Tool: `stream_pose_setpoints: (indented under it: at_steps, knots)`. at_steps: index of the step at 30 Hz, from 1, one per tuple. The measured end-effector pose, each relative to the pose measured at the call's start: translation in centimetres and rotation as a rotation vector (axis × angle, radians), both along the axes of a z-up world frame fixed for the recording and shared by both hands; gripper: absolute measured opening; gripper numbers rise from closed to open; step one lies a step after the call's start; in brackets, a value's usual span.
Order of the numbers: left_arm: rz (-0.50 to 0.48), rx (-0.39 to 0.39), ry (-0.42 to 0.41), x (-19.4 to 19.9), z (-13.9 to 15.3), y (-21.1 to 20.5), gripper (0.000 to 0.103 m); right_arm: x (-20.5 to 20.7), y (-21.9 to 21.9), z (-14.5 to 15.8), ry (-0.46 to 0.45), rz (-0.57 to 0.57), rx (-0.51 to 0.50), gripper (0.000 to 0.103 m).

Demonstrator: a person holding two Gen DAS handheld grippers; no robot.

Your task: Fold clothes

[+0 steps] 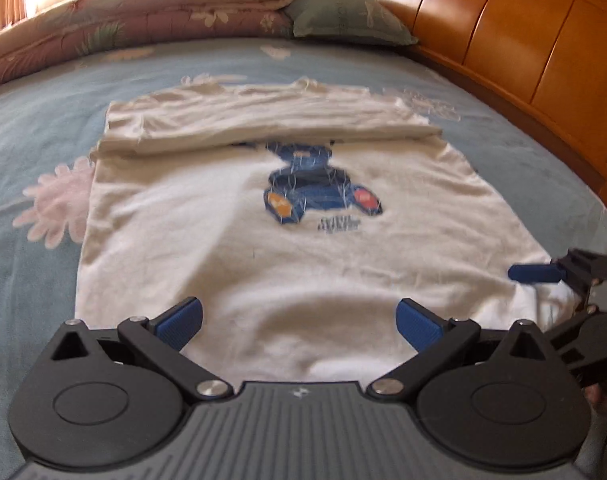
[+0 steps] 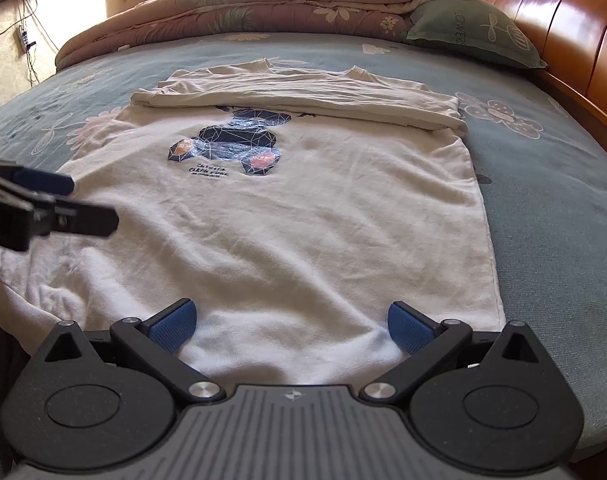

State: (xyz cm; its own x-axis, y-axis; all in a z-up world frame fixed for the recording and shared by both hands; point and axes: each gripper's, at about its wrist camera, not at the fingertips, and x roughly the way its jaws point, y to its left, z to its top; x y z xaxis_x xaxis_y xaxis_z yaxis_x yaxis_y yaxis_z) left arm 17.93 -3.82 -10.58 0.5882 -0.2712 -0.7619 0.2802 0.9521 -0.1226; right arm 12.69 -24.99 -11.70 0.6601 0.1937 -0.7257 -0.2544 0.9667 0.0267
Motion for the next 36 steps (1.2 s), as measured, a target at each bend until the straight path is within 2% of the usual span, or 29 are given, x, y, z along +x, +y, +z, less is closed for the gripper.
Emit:
stream_pose_setpoints:
  at_steps: [4,8,13,15,17,19,23,28,34,36]
  knots:
    - [-0.034,0.074,-0.031,-1.1,-0.1,-0.7,0.102,0.1,-0.1,0.2,0.010,0.028,-0.004,0.103]
    - [-0.106,0.128,-0.088,-2.4,0.9,-1.2,0.102,0.4,-1.0,1.1,0.036,0.129,0.010,0.103]
    - [-0.319,0.260,-0.138,-4.6,1.0,-3.2,0.102,-0.9,-1.4,2.6,-0.063,0.291,-0.103,0.103]
    - [-0.425,0.294,-0.146,-6.0,0.7,-4.2,0.102,-1.6,-1.2,2.7,-0.080,0.354,-0.147,0.103]
    - [-0.469,0.329,-0.147,-7.0,0.3,-5.0,0.102,-2.1,-0.9,2.5,-0.076,0.397,-0.179,0.103]
    - [-0.475,0.355,-0.154,-7.5,-0.2,-5.6,0.102,-2.7,-0.4,2.1,-0.069,0.422,-0.206,0.103]
    - [-0.494,0.354,-0.185,-8.7,0.0,-6.0,0.102,-4.6,0.6,2.1,-0.097,0.481,-0.229,0.103]
    - [-0.495,0.413,-0.191,-9.2,-0.8,-6.3,0.102,-6.3,2.5,1.6,-0.142,0.566,-0.351,0.103]
    - [-0.473,0.460,-0.178,-9.8,-1.9,-6.3,0.102,-7.4,4.9,-1.4,-0.160,0.631,-0.501,0.103]
    - [-0.458,0.452,-0.179,-9.9,-1.8,-6.2,0.102,-7.7,5.6,-2.7,-0.204,0.623,-0.589,0.103]
